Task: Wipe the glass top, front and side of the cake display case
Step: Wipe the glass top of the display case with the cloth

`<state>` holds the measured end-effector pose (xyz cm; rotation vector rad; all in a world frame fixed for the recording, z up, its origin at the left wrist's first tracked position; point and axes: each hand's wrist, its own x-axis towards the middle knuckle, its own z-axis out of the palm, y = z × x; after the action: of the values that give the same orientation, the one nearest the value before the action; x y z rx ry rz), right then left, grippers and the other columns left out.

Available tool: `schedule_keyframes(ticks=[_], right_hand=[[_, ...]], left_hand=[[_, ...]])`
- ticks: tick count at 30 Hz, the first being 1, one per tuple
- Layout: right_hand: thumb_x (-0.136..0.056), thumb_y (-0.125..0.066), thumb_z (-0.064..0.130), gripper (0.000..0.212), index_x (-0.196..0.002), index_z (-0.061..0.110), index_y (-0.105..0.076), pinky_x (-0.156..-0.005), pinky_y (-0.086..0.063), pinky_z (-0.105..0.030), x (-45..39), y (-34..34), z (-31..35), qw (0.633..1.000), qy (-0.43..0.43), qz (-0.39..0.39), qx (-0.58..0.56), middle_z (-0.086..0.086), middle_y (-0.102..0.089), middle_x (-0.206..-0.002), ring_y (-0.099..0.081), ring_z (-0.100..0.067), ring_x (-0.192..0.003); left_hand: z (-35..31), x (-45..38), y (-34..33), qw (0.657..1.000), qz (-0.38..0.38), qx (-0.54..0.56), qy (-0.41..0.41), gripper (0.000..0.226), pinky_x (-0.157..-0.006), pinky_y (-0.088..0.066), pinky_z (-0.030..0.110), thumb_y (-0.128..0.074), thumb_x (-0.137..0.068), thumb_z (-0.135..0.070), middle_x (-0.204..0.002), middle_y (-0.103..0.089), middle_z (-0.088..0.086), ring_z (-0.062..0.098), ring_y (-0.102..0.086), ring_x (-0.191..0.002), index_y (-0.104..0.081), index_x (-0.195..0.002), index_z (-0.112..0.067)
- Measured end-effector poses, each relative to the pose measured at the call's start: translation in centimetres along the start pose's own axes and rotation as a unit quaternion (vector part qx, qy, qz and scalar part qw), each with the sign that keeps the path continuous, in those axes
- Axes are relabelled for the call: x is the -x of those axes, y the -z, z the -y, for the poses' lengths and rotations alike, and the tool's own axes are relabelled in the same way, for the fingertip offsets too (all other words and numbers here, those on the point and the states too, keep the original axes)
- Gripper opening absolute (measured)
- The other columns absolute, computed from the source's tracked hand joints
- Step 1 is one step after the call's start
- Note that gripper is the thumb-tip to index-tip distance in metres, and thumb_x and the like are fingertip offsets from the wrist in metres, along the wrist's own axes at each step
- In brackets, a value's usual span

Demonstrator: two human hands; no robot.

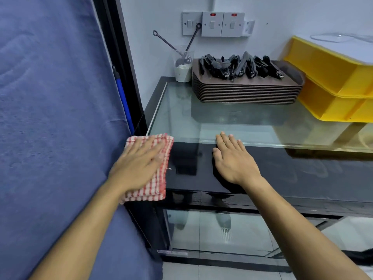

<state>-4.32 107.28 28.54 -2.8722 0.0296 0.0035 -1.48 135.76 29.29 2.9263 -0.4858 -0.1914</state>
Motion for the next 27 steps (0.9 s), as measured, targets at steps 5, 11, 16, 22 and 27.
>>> schedule_keyframes(ticks=[5,11,16,22,27], right_hand=[[-0.111,-0.015,0.038,0.06,-0.167,0.014,-0.008,-0.13,0.005,-0.035,0.0,-0.1,0.1,1.0,-0.004,-0.004,-0.002,0.0,0.0,-0.174,0.006,-0.018,-0.16],[-0.111,-0.013,0.039,0.061,-0.167,0.017,-0.007,-0.13,0.004,-0.036,0.0,-0.3,-0.1,1.0,-0.001,-0.006,0.005,0.001,0.001,-0.174,0.006,-0.016,-0.16],[-0.111,-0.014,0.039,0.061,-0.167,0.017,-0.007,-0.129,0.005,-0.034,0.0,-0.3,-0.3,1.0,0.001,-0.008,0.006,0.002,0.0,-0.174,0.005,-0.015,-0.16],[-0.111,-0.015,0.038,0.061,-0.166,0.015,-0.008,-0.13,0.004,-0.037,0.0,-0.3,0.1,1.0,-0.002,-0.009,0.006,-0.001,-0.001,-0.174,0.004,-0.019,-0.161],[-0.111,-0.014,0.038,0.061,-0.167,0.016,-0.006,-0.13,0.004,-0.037,-0.2,-0.2,0.0,1.0,0.0,0.0,0.005,0.0,0.001,-0.174,0.006,-0.018,-0.16]], left_hand=[[1.9,-3.6,0.6,0.999,-0.004,0.01,0.031,0.057,-0.127,0.016,0.042,-0.006,-0.108,-0.057,-0.173,0.017,-0.007,0.023,0.023,-0.158,0.006,-0.163,-0.046],[-6.8,-1.7,-1.0,0.998,-0.005,-0.019,-0.066,0.057,-0.126,0.017,0.043,-0.001,-0.107,-0.06,-0.167,0.027,-0.007,0.021,0.025,-0.156,0.016,-0.16,-0.045],[-4.2,1.5,-1.0,0.998,-0.004,-0.004,-0.069,0.057,-0.128,0.014,0.037,0.004,-0.101,-0.065,-0.164,0.028,-0.02,0.011,0.029,-0.154,0.015,-0.156,-0.054],[-0.8,-2.4,0.3,1.0,0.003,0.005,0.01,0.058,-0.126,0.015,0.036,-0.005,-0.107,-0.06,-0.17,0.022,-0.013,0.017,0.02,-0.158,0.01,-0.161,-0.049],[-8.1,-5.2,-0.6,1.0,-0.011,0.011,-0.021,0.058,-0.126,0.014,0.044,-0.006,-0.108,-0.057,-0.169,0.022,-0.006,0.025,0.019,-0.159,0.012,-0.162,-0.044]])
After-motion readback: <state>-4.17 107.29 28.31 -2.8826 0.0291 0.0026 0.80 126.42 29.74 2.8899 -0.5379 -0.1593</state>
